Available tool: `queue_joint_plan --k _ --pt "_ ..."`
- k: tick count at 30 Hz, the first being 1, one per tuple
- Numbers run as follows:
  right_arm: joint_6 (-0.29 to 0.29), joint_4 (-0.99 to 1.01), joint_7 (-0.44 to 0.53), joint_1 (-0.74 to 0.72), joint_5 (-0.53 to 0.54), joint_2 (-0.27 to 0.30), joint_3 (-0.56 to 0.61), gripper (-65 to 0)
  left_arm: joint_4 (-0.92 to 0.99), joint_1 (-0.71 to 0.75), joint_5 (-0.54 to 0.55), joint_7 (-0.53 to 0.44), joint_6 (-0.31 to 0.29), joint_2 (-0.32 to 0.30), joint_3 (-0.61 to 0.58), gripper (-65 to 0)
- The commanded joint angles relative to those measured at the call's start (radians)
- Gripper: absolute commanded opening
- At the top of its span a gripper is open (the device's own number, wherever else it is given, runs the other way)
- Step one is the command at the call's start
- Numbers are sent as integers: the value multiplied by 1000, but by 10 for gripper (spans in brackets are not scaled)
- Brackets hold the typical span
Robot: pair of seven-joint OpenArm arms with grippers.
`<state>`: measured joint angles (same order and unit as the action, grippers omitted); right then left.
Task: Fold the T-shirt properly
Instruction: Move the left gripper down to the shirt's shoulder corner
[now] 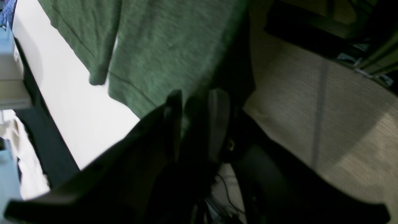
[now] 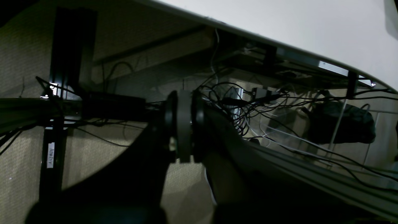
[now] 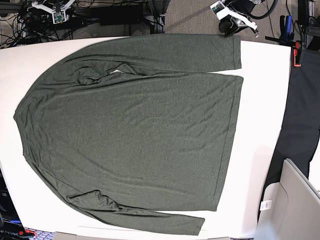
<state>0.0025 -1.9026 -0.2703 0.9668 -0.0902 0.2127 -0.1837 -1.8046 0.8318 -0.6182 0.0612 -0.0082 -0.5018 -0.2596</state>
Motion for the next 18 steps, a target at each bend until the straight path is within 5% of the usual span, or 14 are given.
queue_joint_plan --k 1,11,16,18 --pt "-8 -18 15 14 5 3 -3 -650 -4 5 -2 -13 12 -8 -4 -503" --pt "-8 -36 15 16 5 -11 -4 -650 9 -24 -2 -13 12 -7 -17 -514" --pt "-8 -38 15 16 5 -17 -7 -650 6 -33 -2 -10 12 -7 -13 -650" --pt "-8 -38 15 16 5 -17 -7 -650 4 -29 -1 -14 12 -7 -10 -650"
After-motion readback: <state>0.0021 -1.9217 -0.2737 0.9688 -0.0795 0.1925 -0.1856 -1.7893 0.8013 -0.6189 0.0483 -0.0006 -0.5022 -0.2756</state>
